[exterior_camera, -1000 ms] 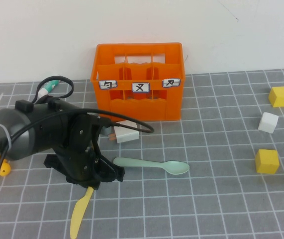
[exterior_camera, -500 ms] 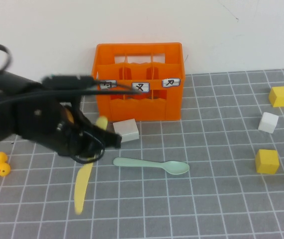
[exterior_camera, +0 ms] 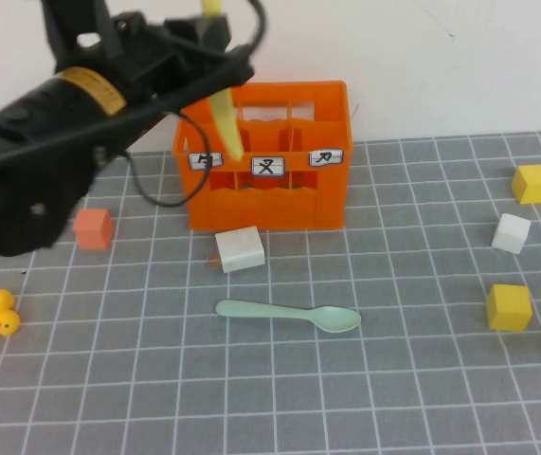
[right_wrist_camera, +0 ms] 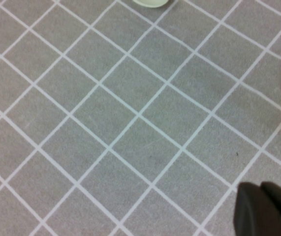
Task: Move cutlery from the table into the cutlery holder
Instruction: Place the knife on the box
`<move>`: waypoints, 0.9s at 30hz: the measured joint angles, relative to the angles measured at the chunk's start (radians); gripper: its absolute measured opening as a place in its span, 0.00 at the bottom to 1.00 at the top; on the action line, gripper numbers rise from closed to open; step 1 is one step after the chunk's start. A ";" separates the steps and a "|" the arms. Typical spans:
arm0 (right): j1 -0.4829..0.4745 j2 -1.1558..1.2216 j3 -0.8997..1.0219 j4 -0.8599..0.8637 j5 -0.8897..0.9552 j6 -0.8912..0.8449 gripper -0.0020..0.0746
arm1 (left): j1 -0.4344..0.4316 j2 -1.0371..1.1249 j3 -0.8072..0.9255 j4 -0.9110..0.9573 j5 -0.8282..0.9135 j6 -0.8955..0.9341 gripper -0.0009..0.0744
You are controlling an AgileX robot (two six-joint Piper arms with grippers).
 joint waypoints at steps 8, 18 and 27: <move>0.000 0.000 0.000 0.000 -0.002 -0.001 0.02 | 0.000 0.198 0.000 0.104 -0.409 0.033 0.15; 0.000 0.000 0.011 0.000 -0.014 -0.001 0.02 | 0.000 0.305 0.000 0.080 -0.582 0.239 0.15; 0.000 0.000 0.019 0.000 -0.028 -0.001 0.02 | 0.002 0.362 0.000 -0.059 -0.638 0.288 0.15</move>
